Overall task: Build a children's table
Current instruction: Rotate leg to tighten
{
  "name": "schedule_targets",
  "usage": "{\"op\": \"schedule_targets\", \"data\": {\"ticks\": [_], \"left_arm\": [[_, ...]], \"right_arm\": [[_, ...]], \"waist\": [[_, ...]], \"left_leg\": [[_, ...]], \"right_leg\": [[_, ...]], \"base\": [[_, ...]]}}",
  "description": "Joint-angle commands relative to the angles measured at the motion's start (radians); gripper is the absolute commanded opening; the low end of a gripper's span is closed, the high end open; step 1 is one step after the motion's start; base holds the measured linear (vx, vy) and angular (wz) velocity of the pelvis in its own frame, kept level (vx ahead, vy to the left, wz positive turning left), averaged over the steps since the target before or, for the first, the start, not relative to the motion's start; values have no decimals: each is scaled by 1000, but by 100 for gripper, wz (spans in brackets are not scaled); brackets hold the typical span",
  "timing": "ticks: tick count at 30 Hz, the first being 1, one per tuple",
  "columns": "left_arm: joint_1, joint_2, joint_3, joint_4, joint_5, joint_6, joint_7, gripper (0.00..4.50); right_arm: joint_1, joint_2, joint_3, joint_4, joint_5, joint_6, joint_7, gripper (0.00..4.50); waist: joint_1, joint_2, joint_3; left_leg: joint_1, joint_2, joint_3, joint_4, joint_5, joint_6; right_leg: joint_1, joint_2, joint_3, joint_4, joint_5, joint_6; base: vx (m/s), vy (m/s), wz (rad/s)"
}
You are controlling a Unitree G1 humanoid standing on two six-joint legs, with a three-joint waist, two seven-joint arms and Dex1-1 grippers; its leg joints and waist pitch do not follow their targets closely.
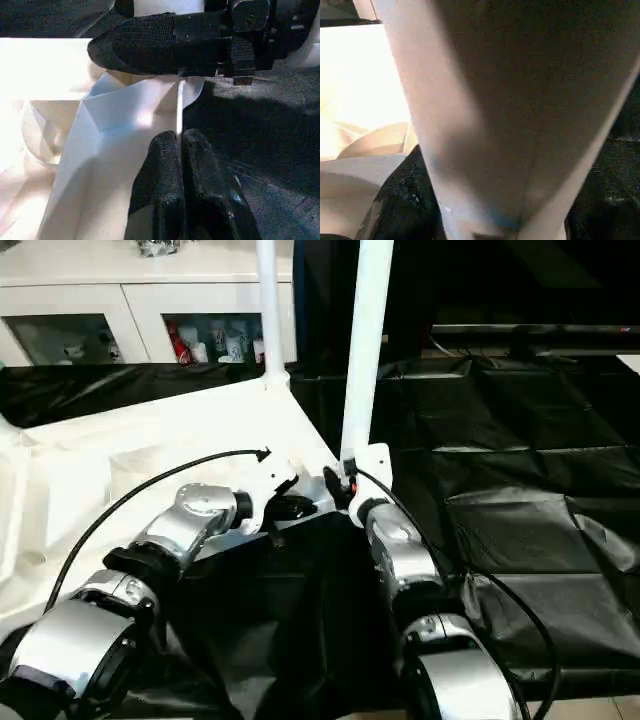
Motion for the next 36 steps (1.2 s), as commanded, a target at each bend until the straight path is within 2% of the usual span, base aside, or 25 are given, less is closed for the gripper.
{"op": "schedule_targets", "data": {"ticks": [1,3,4,5,6,8,10,12,14,16,19,21,25,32,35,36], "left_arm": [[-3,-1,18,8,-18,-14,21,0],[2,6,18,5,-20,-19,6,0],[15,24,14,-5,-24,-33,-46,0],[16,25,13,-6,-24,-33,-50,0],[31,43,6,-20,-30,-45,-110,0],[48,72,-2,-38,-37,-49,-188,0],[60,95,-7,-50,-44,-55,-248,0],[66,108,-14,-57,-44,-59,-283,0],[87,150,-31,-84,-52,-61,-394,0],[92,159,-30,-92,-59,-60,-422,0],[107,191,-25,-120,-79,-49,-488,0],[109,196,-24,-124,-82,-48,-498,0],[116,210,-19,-133,-83,-45,-514,0],[124,212,-19,-145,-83,-40,-508,0],[120,200,-14,-138,-76,-36,-470,0],[115,193,-13,-131,-70,-41,-443,0]], "right_arm": [[34,27,58,25,-23,12,113,333],[37,20,67,17,-24,3,147,351],[44,4,84,-4,-16,-14,229,359],[45,2,85,-6,-15,-15,237,359],[53,-19,99,-28,-2,-23,326,359],[65,-62,128,-56,1,-30,447,359],[72,-100,150,-69,-9,-48,527,359],[76,-115,152,-78,-5,-56,572,359],[88,-156,142,-114,35,-47,702,359],[91,-168,142,-125,47,-42,737,359],[100,-202,140,-140,64,-41,817,359],[100,-207,139,-139,68,-42,828,359],[100,-213,134,-134,69,-40,854,324],[113,-205,149,-140,59,-35,864,278],[106,-194,146,-111,20,-38,774,271],[94,-184,139,-77,-7,-36,679,270]], "waist": [[-3,-15,-58],[-3,-13,-57],[-4,-14,-57],[-3,-15,-56],[-3,-19,-56],[-1,-19,-55],[-2,-19,-56],[-4,-21,-57],[0,-21,-58],[1,-20,-60],[4,-21,-60],[5,-21,-61],[6,-22,-61],[7,-23,-62],[6,-22,-61],[5,-24,-60]], "left_leg": [[28,67,-47,-85,-272,19],[27,68,-47,-86,-278,21],[30,69,-47,-86,-281,20],[26,69,-47,-86,-283,24],[26,69,-46,-85,-281,27],[21,71,-46,-83,-268,42],[22,73,-45,-81,-255,48],[23,73,-43,-80,-246,50],[23,75,-44,-78,-229,62],[23,77,-42,-76,-210,76],[24,77,-41,-75,-206,80],[27,78,-40,-74,-208,77],[26,77,-39,-74,-205,70],[25,76,-39,-71,-184,77],[27,76,-39,-72,-185,71],[27,75,-39,-73,-191,68]], "right_leg": [[30,-64,41,-82,-182,-190],[30,-63,40,-82,-196,-189],[29,-64,40,-83,-200,-192],[32,-63,39,-83,-205,-190],[32,-63,39,-83,-205,-190],[36,-65,38,-81,-212,-196],[34,-64,38,-78,-197,-202],[32,-63,39,-76,-186,-216],[34,-62,37,-71,-161,-229],[33,-61,38,-65,-119,-245],[32,-61,36,-61,-100,-259],[30,-62,38,-62,-105,-262],[31,-63,38,-60,-101,-263],[32,-63,38,-58,-89,-263],[29,-61,38,-58,-93,-264],[29,-61,38,-60,-103,-262]], "base": [[0,0,0],[0,0,0],[0,0,0],[0,0,0],[0,0,0],[0,0,0],[0,0,0],[0,0,0],[0,0,0],[0,0,0],[0,0,0],[0,0,0],[0,0,0],[0,0,0],[0,0,0],[0,0,0]]}}
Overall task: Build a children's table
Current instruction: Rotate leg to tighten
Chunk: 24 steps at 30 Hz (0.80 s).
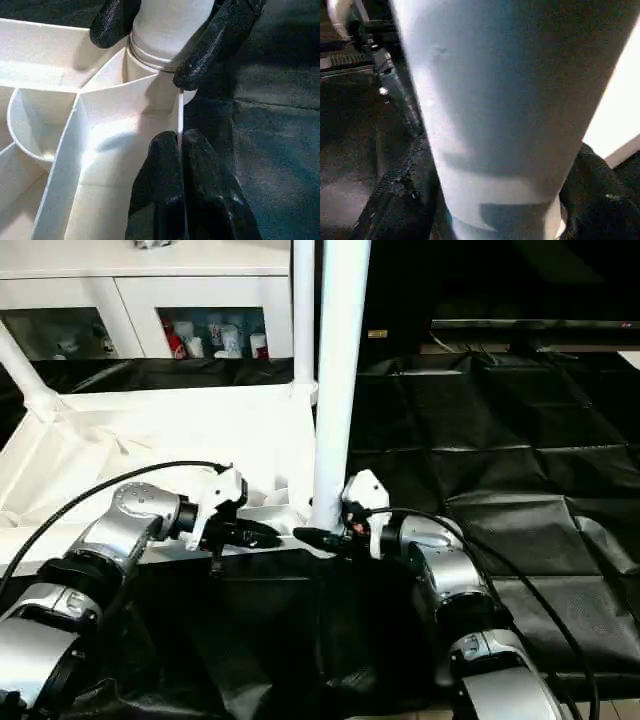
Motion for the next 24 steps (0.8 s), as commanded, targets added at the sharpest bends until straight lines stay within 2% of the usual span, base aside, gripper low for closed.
{"op": "schedule_targets", "data": {"ticks": [1,3,4,5,6,7,9,10,11,12,13,14,15,16,18,21,24], "left_arm": [[2,-28,7,18,-4,9,57,0],[-16,-58,16,43,5,15,136,0],[-25,-75,20,54,7,21,172,0],[-33,-89,21,62,12,21,204,0],[-45,-111,23,75,18,25,252,0],[-51,-123,24,81,21,28,276,0],[-78,-166,30,109,30,42,380,0],[-95,-195,35,127,34,52,447,0],[-96,-197,35,128,35,53,454,0],[-108,-219,38,141,38,53,504,0],[-117,-239,39,150,39,51,532,0],[-120,-248,40,154,42,49,537,0],[-122,-252,39,157,45,46,533,0],[-122,-254,39,157,44,43,519,0],[-120,-247,37,155,45,40,504,0],[-118,-233,36,159,44,34,485,0],[-112,-218,34,157,41,28,449,0]], "right_arm": [[-10,18,-9,79,-63,28,-186,270],[-20,53,-46,118,-66,51,-344,269],[-21,69,-61,127,-62,59,-402,269],[-22,82,-72,133,-60,68,-449,269],[-24,98,-85,143,-60,83,-518,269],[-25,105,-90,147,-60,90,-545,269],[-31,135,-103,161,-60,107,-638,269],[-37,155,-105,172,-60,113,-683,269],[-37,157,-105,173,-60,113,-687,269],[-44,174,-100,182,-65,118,-715,269],[-50,192,-83,187,-79,121,-716,269],[-51,200,-67,186,-94,122,-708,269],[-49,206,-54,180,-106,105,-700,325],[-48,211,-48,171,-109,88,-683,338],[-50,211,-55,165,-94,89,-668,345],[-54,202,-61,156,-81,75,-637,382],[-56,187,-67,149,-65,53,-581,393]], "waist": [[1,-15,-61],[-9,-13,-57],[-13,-12,-57],[-15,-13,-55],[-16,-8,-55],[-20,-13,-53],[-19,-12,-56],[-19,-7,-56],[-19,-7,-56],[-15,-2,-57],[-17,-2,-57],[-15,-5,-58],[-14,-6,-58],[-14,1,-56],[-13,1,-57],[-13,2,-58],[-14,2,-58]], "left_leg": [[32,73,-41,-79,-213,53],[34,72,-44,-86,-258,18],[40,70,-46,-88,-295,-7],[41,70,-47,-90,-314,-18],[42,70,-48,-90,-322,-24],[43,69,-50,-93,-339,-31],[44,68,-48,-91,-336,-32],[47,69,-48,-93,-340,-38],[47,68,-49,-92,-339,-38],[48,67,-49,-93,-343,-39],[46,67,-49,-94,-346,-39],[44,65,-49,-93,-336,-31],[41,65,-49,-93,-331,-25],[39,64,-49,-94,-338,-19],[42,65,-51,-95,-345,-17],[42,66,-51,-97,-337,-13],[40,67,-51,-97,-344,-9]], "right_leg": [[33,-64,40,-65,-140,-258],[30,-65,42,-73,-207,-246],[28,-67,43,-79,-256,-232],[28,-68,44,-84,-283,-219],[26,-66,45,-85,-289,-213],[26,-67,46,-89,-308,-201],[24,-66,47,-90,-301,-194],[22,-64,48,-91,-289,-194],[23,-63,47,-89,-278,-195],[22,-63,46,-90,-268,-194],[25,-62,46,-91,-252,-193],[29,-62,44,-88,-232,-194],[30,-63,44,-88,-227,-193],[31,-63,43,-91,-240,-188],[33,-66,42,-93,-253,-184],[35,-64,41,-92,-239,-188],[37,-64,40,-92,-232,-192]], "base": [[0,0,0],[0,0,0],[0,0,0],[0,0,0],[0,0,0],[0,0,0],[0,0,0],[0,0,0],[0,0,0],[0,0,0],[0,0,0],[0,0,0],[0,0,0],[0,0,0],[0,0,0],[0,0,0],[0,0,0]]}}
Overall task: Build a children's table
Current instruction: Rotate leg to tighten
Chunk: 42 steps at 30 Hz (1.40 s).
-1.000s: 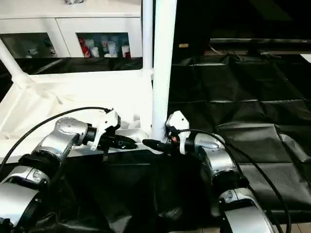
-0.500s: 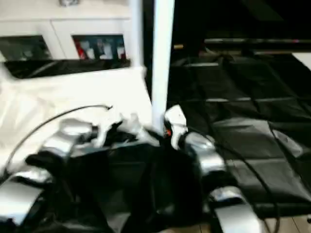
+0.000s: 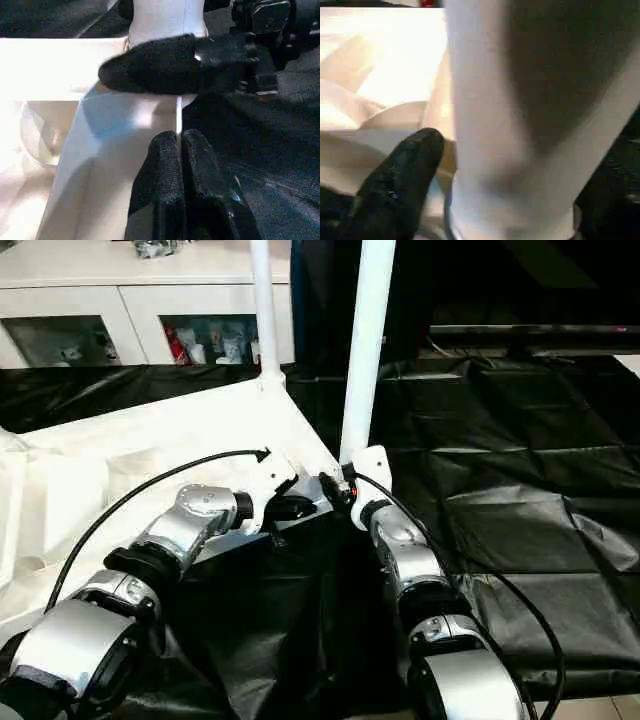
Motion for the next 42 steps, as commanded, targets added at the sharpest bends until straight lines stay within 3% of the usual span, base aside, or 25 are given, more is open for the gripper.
{"op": "schedule_targets", "data": {"ticks": [1,2,4,8,16,18,22,31,34,35,36,39,42], "left_arm": [[-5,-4,8,9,-17,-22,-18,0],[1,8,4,5,-17,-28,-46,0],[22,36,-6,-14,-23,-35,-124,0],[54,76,-22,-46,-33,-40,-239,0],[108,170,-49,-115,-54,-46,-449,0],[120,194,-47,-137,-67,-38,-495,0],[130,212,-40,-156,-72,-30,-517,0],[143,217,-40,-184,-79,-15,-519,0],[123,194,-31,-149,-57,-17,-417,0],[123,194,-31,-149,-57,-17,-417,0],[104,173,-20,-122,-49,-15,-347,0],[68,125,-7,-83,-34,-5,-214,0],[20,56,6,-38,-22,15,-52,0]], "right_arm": [[27,20,49,18,13,5,114,407],[30,3,57,7,18,-5,170,407],[43,-36,80,-27,25,-25,298,407],[62,-82,100,-79,41,-43,442,407],[83,-153,111,-131,82,-43,657,407],[84,-165,109,-133,89,-40,697,374],[89,-173,111,-139,95,-25,731,356],[99,-173,118,-145,97,-17,758,279],[91,-150,128,-88,21,-26,591,270],[91,-150,128,-88,21,-26,591,268],[76,-134,121,-46,-8,-9,475,268],[50,-91,72,19,-8,39,268,266],[25,-39,15,69,13,83,50,265]], "waist": [[0,-7,-55],[0,-12,-56],[4,-10,-57],[11,-18,-56],[16,-16,-59],[14,-15,-60],[15,-17,-61],[15,-18,-61],[13,-17,-61],[11,-16,-56],[8,-17,-55],[1,-18,-48],[-9,-11,-44]], "left_leg": [[29,70,-50,-91,-338,-4],[27,71,-48,-90,-323,2],[25,71,-46,-86,-294,21],[19,74,-44,-80,-248,62],[25,81,-44,-82,-240,59],[26,80,-42,-82,-228,57],[26,79,-39,-79,-210,62],[26,78,-39,-77,-199,64],[26,78,-40,-78,-198,52],[26,76,-40,-81,-224,40],[27,77,-41,-83,-243,31],[37,75,-48,-91,-348,-31],[42,75,-53,-98,-395,-62]], "right_leg": [[23,-64,40,-80,-224,-194],[24,-64,40,-79,-206,-199],[27,-63,38,-74,-172,-208],[31,-66,37,-69,-147,-226],[26,-63,38,-59,-124,-256],[25,-62,37,-56,-98,-261],[26,-63,37,-52,-67,-272],[27,-63,37,-52,-77,-271],[25,-62,37,-52,-76,-270],[24,-62,38,-57,-113,-264],[23,-63,39,-60,-140,-261],[18,-72,44,-81,-332,-218],[10,-70,47,-89,-387,-187]], "base": [[0,0,0],[0,0,0],[0,0,0],[0,0,0],[0,0,0],[0,0,0],[0,0,0],[0,0,0],[0,0,0],[0,0,0],[0,0,0],[0,0,0],[0,0,0]]}}
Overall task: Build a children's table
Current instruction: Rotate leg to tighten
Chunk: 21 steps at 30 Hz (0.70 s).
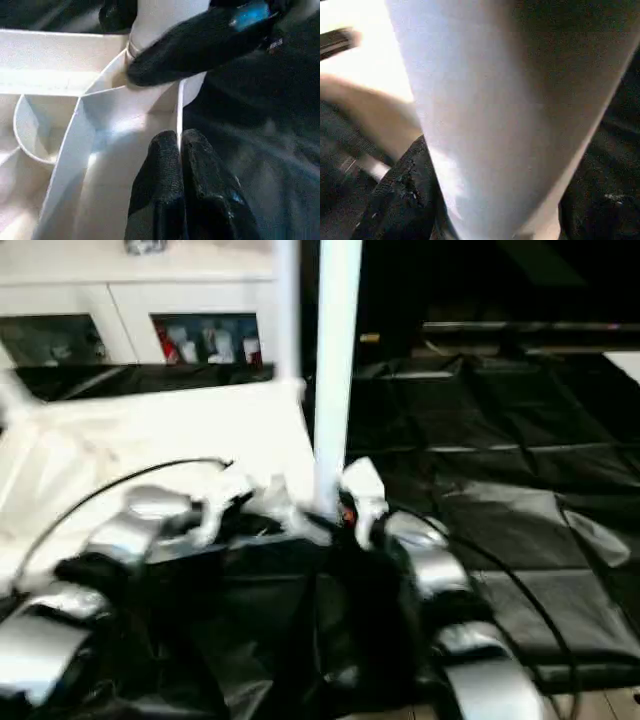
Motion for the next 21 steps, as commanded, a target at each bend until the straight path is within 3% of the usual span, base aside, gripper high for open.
{"op": "schedule_targets", "data": {"ticks": [1,5,8,11,12,13,17,20,21], "left_arm": [[-38,-53,17,32,0,27,140,0],[-55,-93,18,48,2,27,196,0],[-61,-111,15,58,-1,18,193,0],[-63,-104,18,75,2,-2,183,0],[-58,-98,17,74,1,-8,171,0],[-56,-95,16,72,0,-11,163,0],[-34,-77,10,52,-8,-23,101,0],[-3,-47,-2,16,-21,-38,-5,0],[9,-34,-6,4,-28,-40,-50,0]], "right_arm": [[13,25,-30,84,-19,72,-190,265],[7,61,-35,91,-18,79,-262,265],[3,88,-23,95,-27,71,-272,265],[2,107,-4,87,-36,23,-213,265],[6,106,4,78,-32,2,-172,321],[8,105,8,74,-30,-4,-152,335],[23,87,35,43,-29,-32,-62,370],[43,51,58,-10,-10,-45,81,370],[51,34,67,-30,1,-45,142,370]], "waist": [[-3,-2,-51],[-2,-2,-53],[-1,-1,-56],[0,-3,-56],[1,-2,-56],[2,-6,-56],[5,-8,-57],[9,-11,-58],[7,-18,-59]], "left_leg": [[46,73,-55,-97,-412,-77],[39,69,-53,-98,-400,-64],[30,66,-50,-95,-343,-28],[28,66,-50,-93,-338,-14],[28,66,-50,-93,-337,-13],[28,66,-49,-92,-337,-6],[24,69,-47,-90,-295,16],[17,70,-46,-87,-258,43],[16,71,-45,-86,-248,50]], "right_leg": [[4,-69,46,-91,-383,-183],[9,-65,45,-91,-304,-180],[16,-65,44,-84,-232,-190],[19,-68,43,-86,-243,-190],[20,-68,43,-86,-247,-190],[20,-69,42,-88,-260,-189],[24,-67,40,-82,-229,-198],[31,-67,38,-76,-190,-209],[31,-66,38,-75,-180,-212]], "base": [[0,0,0],[0,0,0],[0,0,0],[0,0,0],[0,0,0],[0,0,0],[0,0,0],[0,0,0],[0,0,0]]}}
